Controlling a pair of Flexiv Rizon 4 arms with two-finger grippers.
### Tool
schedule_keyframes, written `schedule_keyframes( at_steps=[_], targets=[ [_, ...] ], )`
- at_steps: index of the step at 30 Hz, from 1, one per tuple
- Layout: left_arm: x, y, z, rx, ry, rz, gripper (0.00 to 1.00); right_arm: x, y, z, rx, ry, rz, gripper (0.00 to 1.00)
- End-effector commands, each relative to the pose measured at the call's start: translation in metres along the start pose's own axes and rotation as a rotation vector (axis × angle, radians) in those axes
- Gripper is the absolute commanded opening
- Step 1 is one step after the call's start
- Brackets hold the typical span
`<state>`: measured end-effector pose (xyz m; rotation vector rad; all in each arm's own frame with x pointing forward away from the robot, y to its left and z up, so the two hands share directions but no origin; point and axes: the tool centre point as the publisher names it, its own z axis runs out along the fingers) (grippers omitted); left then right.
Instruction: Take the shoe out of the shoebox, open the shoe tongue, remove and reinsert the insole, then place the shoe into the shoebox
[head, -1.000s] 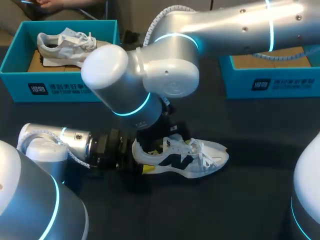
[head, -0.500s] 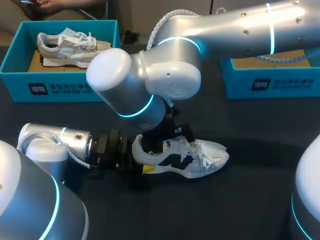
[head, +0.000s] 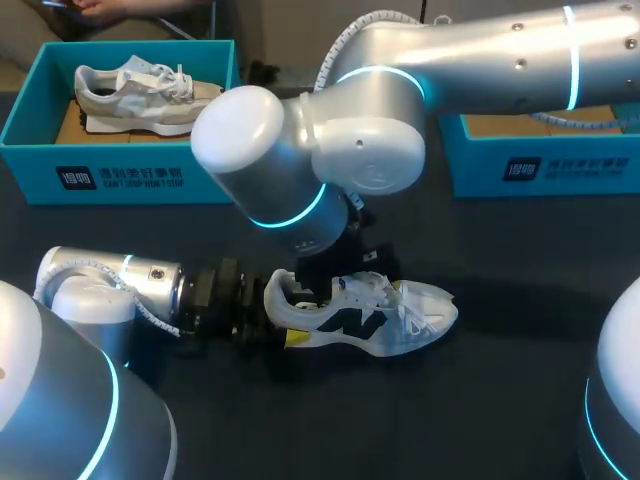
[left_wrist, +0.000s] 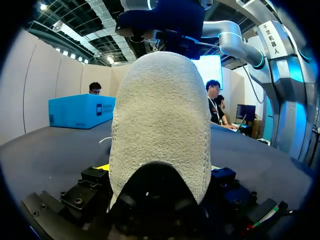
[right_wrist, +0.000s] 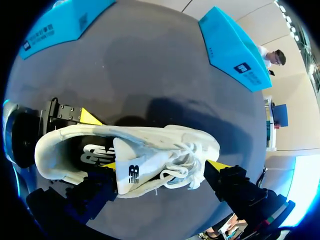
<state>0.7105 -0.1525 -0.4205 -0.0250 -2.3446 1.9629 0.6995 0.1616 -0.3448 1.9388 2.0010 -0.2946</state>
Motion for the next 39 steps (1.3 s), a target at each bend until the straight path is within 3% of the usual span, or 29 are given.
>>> schedule_keyframes(
  at_steps=[1, 2, 4, 5, 9, 11, 22, 29, 34, 39],
  targets=[
    [0.001, 0.0, 0.0, 0.0, -0.004, 0.0, 0.0, -0.007, -0.004, -0.001, -0.008, 0.016, 0.306, 1.0],
    [0.001, 0.0, 0.0, 0.0, -0.004, 0.0, 0.0, -0.008, -0.003, 0.0, -0.004, 0.022, 0.305, 0.94],
    [0.001, 0.0, 0.0, 0.0, -0.004, 0.0, 0.0, -0.009, -0.002, 0.0, 0.005, 0.039, 0.302, 0.57],
    [0.001, 0.0, 0.0, 0.0, -0.004, 0.0, 0.0, -0.01, -0.002, 0.0, 0.008, 0.042, 0.302, 0.52],
    [0.001, 0.0, 0.0, 0.0, -0.004, 0.0, 0.0, -0.013, -0.003, -0.003, 0.013, 0.047, 0.297, 0.6],
    [0.001, 0.0, 0.0, 0.0, -0.004, 0.0, 0.0, -0.015, -0.004, -0.004, 0.014, 0.058, 0.294, 0.49],
    [0.001, 0.0, 0.0, 0.0, -0.004, 0.0, 0.0, -0.018, -0.005, -0.008, 0.026, 0.11, 0.242, 0.42],
    [0.001, 0.0, 0.0, 0.0, -0.004, 0.0, 0.0, -0.016, -0.005, -0.013, 0.02, 0.162, 0.187, 0.27],
    [0.001, 0.0, 0.0, 0.0, -0.004, 0.0, 0.0, -0.016, -0.003, -0.012, 0.013, 0.203, 0.113, 0.0],
    [0.001, 0.0, 0.0, 0.0, -0.004, 0.0, 0.0, -0.024, -0.003, -0.01, -0.002, 0.264, 0.059, 0.0]
  ],
)
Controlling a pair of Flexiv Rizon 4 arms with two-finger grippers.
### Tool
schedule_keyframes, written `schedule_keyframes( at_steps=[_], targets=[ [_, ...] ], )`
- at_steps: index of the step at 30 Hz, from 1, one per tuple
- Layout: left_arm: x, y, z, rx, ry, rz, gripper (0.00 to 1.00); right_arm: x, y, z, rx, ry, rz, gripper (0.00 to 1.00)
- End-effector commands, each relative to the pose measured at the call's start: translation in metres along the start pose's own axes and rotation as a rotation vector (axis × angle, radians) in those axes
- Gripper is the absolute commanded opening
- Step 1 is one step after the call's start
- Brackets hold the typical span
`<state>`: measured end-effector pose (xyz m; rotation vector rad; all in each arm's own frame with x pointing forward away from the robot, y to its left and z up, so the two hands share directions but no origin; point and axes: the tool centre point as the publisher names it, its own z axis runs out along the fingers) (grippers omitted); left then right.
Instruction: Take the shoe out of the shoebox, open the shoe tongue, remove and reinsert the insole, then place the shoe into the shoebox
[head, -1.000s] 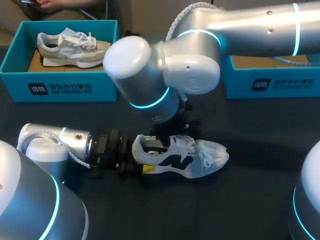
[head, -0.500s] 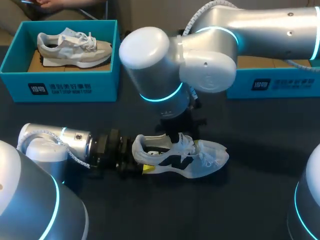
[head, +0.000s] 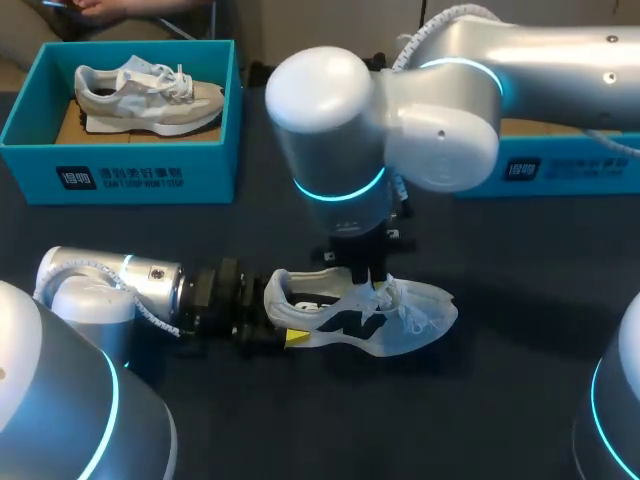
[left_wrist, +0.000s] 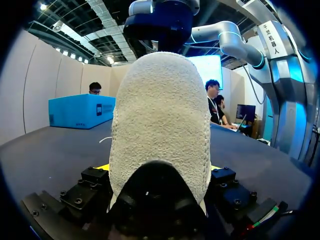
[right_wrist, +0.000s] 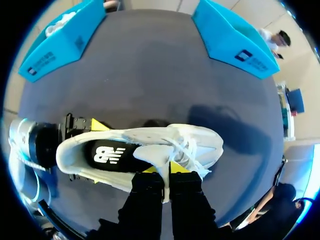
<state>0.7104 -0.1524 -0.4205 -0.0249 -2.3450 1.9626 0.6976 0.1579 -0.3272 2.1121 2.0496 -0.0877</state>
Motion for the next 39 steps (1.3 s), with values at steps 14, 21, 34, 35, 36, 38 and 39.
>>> schedule_keyframes(
  at_steps=[14, 21, 34, 35, 36, 38, 39],
  targets=[
    [0.001, 0.0, 0.0, 0.0, -0.003, 0.0, 0.0, -0.054, 0.002, 0.006, 0.006, 0.315, -0.089, 0.0],
    [0.001, 0.0, 0.0, 0.0, -0.003, 0.0, 0.0, -0.07, 0.004, 0.01, 0.022, 0.409, -0.104, 0.0],
    [0.001, 0.0, 0.0, 0.0, -0.003, 0.0, 0.0, -0.091, -0.007, 0.032, 0.045, 0.553, -0.157, 0.02],
    [0.001, 0.0, 0.0, 0.0, -0.003, 0.0, 0.0, -0.091, -0.008, 0.033, 0.042, 0.56, -0.159, 0.04],
    [0.001, 0.0, 0.0, 0.0, -0.003, 0.0, 0.0, -0.093, -0.01, 0.034, 0.041, 0.563, -0.161, 0.08],
    [0.001, 0.0, 0.0, 0.0, -0.003, 0.0, 0.0, -0.094, -0.012, 0.037, 0.045, 0.575, -0.179, 0.19],
    [0.001, 0.0, 0.0, 0.0, -0.003, 0.0, 0.0, -0.095, -0.013, 0.038, 0.047, 0.578, -0.181, 0.22]
  ],
)
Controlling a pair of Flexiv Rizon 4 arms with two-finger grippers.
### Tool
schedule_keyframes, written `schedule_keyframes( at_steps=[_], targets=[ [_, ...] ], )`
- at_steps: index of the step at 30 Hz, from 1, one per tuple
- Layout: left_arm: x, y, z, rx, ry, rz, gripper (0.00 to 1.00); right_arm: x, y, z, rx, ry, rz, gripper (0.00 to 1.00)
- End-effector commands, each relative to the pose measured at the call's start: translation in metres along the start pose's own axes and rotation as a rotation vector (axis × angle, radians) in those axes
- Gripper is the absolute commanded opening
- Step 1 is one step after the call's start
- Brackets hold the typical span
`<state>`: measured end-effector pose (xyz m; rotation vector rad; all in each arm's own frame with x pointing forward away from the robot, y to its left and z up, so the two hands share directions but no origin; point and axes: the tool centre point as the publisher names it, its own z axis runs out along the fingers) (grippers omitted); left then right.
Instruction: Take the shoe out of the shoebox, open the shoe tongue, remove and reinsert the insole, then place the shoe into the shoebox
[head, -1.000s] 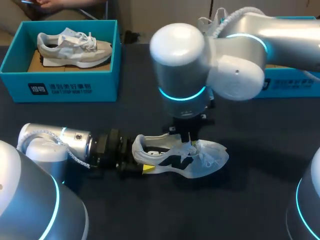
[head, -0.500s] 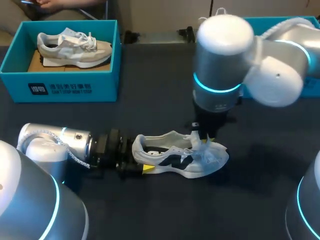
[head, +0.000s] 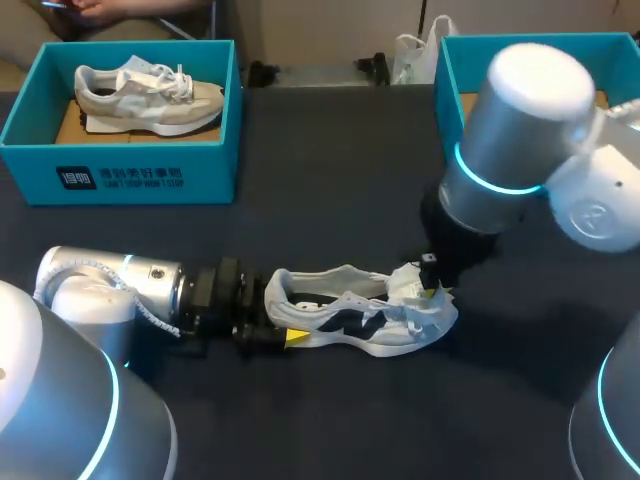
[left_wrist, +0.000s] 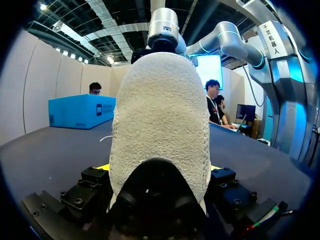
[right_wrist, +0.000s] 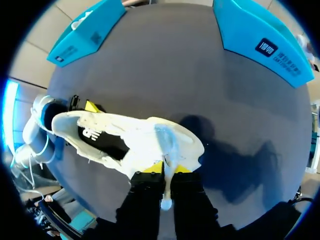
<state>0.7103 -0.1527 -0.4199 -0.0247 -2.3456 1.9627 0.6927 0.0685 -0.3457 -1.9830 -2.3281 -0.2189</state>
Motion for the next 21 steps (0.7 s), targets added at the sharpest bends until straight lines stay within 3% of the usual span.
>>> schedule_keyframes(
  at_steps=[1, 5, 6, 7, 8, 14, 21],
  targets=[
    [0.001, 0.001, -0.001, 0.0, -0.003, 0.0, 0.0, -0.011, -0.011, 0.002, -0.008, 0.241, -0.018, 0.25],
    [0.001, 0.001, -0.001, 0.0, -0.003, 0.0, 0.0, -0.015, -0.015, 0.004, 0.0, 0.257, -0.029, 0.49],
    [0.001, 0.001, -0.001, 0.0, -0.003, 0.0, 0.0, -0.016, -0.015, 0.004, 0.007, 0.258, -0.026, 0.61],
    [0.001, 0.001, -0.001, 0.0, -0.003, 0.0, 0.0, -0.017, -0.016, 0.004, 0.01, 0.252, -0.028, 0.85],
    [0.001, 0.001, -0.001, 0.0, -0.003, 0.0, 0.0, -0.018, -0.017, 0.003, 0.009, 0.25, -0.03, 1.0],
    [0.001, 0.001, -0.001, 0.0, -0.003, 0.0, 0.0, -0.025, -0.021, -0.003, 0.006, 0.245, -0.038, 1.0],
    [0.001, 0.001, -0.001, 0.0, -0.003, 0.0, 0.0, -0.019, -0.02, -0.039, -0.054, 0.197, -0.117, 1.0]
  ],
)
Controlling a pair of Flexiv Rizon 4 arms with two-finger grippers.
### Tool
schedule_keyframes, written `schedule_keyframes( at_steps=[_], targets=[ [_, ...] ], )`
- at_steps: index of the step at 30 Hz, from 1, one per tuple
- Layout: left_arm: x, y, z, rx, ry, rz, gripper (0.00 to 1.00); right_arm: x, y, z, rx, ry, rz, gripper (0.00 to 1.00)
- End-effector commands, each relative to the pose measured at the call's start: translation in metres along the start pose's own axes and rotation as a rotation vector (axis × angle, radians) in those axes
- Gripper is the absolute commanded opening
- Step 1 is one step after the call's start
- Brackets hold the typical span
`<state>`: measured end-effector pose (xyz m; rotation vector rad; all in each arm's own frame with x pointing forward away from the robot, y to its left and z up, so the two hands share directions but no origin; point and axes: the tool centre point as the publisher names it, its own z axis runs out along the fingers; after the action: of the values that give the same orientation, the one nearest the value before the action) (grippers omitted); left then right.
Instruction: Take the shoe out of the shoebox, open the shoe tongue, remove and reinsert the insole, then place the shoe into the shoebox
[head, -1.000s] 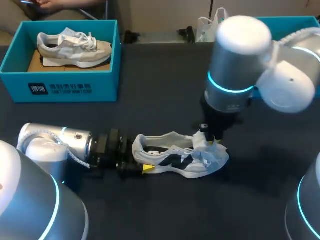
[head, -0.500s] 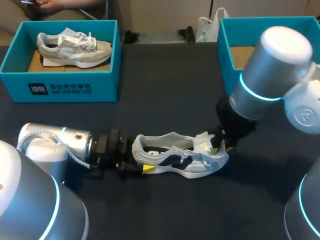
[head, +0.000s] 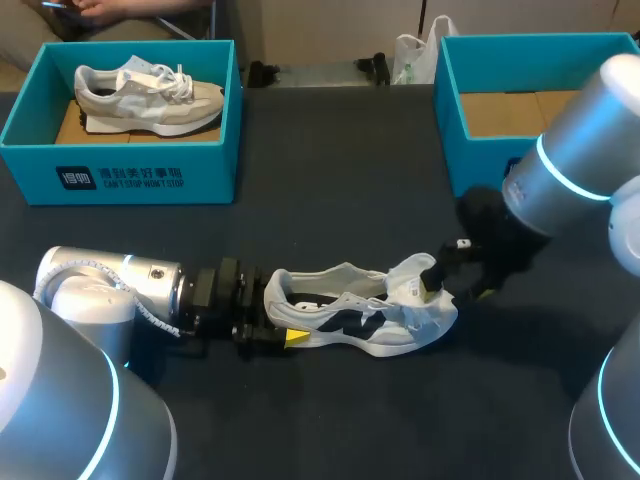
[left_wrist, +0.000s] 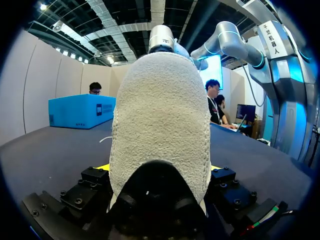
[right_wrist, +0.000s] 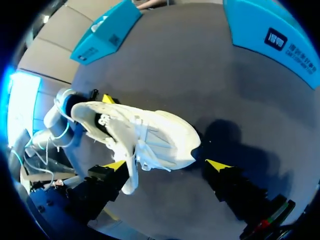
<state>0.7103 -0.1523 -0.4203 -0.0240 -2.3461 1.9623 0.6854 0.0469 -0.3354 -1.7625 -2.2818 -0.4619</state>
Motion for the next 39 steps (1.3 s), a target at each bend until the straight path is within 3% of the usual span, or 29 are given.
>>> schedule_keyframes(
  at_steps=[1, 7, 11, 16, 19, 21, 22, 24, 25, 31, 33, 39],
  targets=[
    [0.001, 0.0, 0.0, 0.001, -0.003, 0.0, 0.0, 0.01, -0.008, -0.03, -0.019, -0.048, -0.048, 1.0],
    [0.001, 0.0, 0.0, 0.001, -0.003, 0.0, 0.0, 0.03, 0.0, -0.059, -0.003, -0.134, -0.164, 1.0],
    [0.001, 0.0, 0.0, 0.001, -0.003, 0.0, 0.0, 0.047, 0.008, -0.076, 0.04, -0.253, -0.246, 1.0],
    [0.001, 0.0, 0.0, 0.001, -0.003, 0.0, 0.0, 0.082, 0.011, -0.091, 0.083, -0.432, -0.46, 1.0],
    [0.001, 0.0, 0.0, 0.001, -0.003, 0.0, 0.0, 0.11, 0.014, -0.089, 0.13, -0.511, -0.599, 0.99],
    [0.001, 0.0, 0.0, 0.001, -0.003, 0.0, 0.0, 0.124, 0.016, -0.084, 0.157, -0.53, -0.663, 0.7],
    [0.001, 0.0, 0.0, 0.001, -0.003, 0.0, 0.0, 0.13, 0.017, -0.081, 0.165, -0.536, -0.684, 0.45],
    [0.001, 0.0, 0.0, 0.001, -0.003, 0.0, 0.0, 0.14, 0.018, -0.076, 0.184, -0.549, -0.73, 0.23],
    [0.001, 0.0, 0.0, 0.001, -0.003, 0.0, 0.0, 0.144, 0.019, -0.073, 0.191, -0.549, -0.75, 0.0],
    [0.001, 0.0, 0.0, 0.001, -0.003, 0.0, 0.0, 0.166, 0.035, -0.057, 0.242, -0.494, -0.912, 0.0],
    [0.001, 0.0, 0.0, 0.001, -0.003, 0.0, 0.0, 0.172, 0.043, -0.05, 0.254, -0.401, -0.997, 0.0],
    [0.001, 0.0, 0.0, 0.001, -0.003, 0.0, 0.0, 0.172, 0.043, -0.05, 0.254, -0.401, -0.997, 0.0]
  ],
)
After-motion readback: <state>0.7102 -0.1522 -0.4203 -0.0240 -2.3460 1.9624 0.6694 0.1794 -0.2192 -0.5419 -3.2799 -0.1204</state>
